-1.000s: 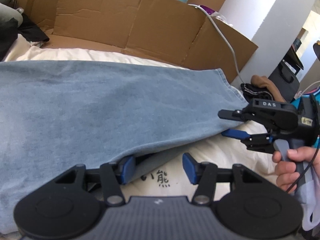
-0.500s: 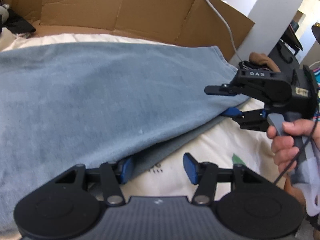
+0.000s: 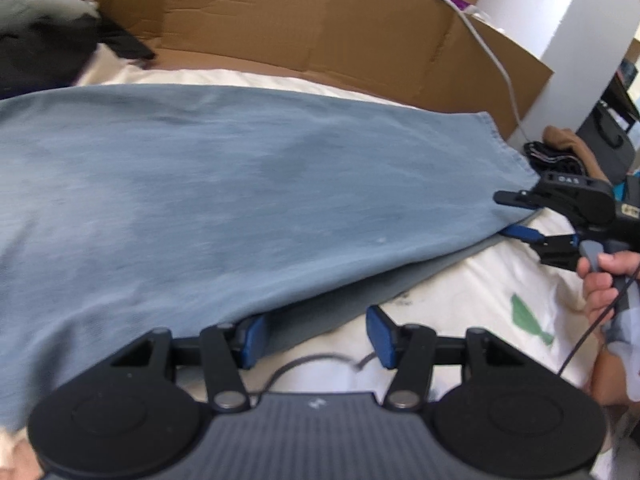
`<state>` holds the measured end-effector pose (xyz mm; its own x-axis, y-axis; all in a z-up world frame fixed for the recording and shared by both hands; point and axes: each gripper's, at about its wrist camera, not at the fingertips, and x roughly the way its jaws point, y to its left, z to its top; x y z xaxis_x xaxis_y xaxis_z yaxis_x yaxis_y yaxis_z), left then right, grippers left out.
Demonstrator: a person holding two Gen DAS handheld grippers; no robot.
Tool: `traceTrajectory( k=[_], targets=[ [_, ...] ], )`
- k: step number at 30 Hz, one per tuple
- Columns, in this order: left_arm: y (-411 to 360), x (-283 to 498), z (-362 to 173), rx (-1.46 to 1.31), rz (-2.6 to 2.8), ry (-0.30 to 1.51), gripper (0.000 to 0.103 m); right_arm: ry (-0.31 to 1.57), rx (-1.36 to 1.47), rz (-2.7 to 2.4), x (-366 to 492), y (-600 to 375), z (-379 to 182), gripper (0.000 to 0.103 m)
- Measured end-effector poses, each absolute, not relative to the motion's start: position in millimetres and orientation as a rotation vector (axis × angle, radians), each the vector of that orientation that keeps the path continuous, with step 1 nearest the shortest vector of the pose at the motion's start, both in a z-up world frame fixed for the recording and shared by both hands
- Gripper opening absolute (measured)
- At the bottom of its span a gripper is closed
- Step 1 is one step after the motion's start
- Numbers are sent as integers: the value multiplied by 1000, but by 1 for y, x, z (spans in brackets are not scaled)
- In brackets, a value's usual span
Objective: Fold clothes
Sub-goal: 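Move both open grippers to the edge of the folded light-blue jeans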
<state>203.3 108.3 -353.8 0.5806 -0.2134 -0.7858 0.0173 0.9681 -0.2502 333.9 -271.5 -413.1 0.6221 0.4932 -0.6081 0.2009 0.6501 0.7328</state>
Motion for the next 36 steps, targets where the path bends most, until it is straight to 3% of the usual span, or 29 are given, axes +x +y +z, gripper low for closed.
traceTrajectory(
  k=[14, 28, 36],
  targets=[
    [164, 146, -339, -199, 41, 988, 59, 963, 889, 317, 316, -223, -422, 50],
    [210, 129, -357, -161, 313, 1023, 60, 1024, 909, 436, 305, -183, -422, 51],
    [226, 138, -340, -252, 353, 924, 59, 1058, 859, 509, 299, -148, -414, 50]
  ],
)
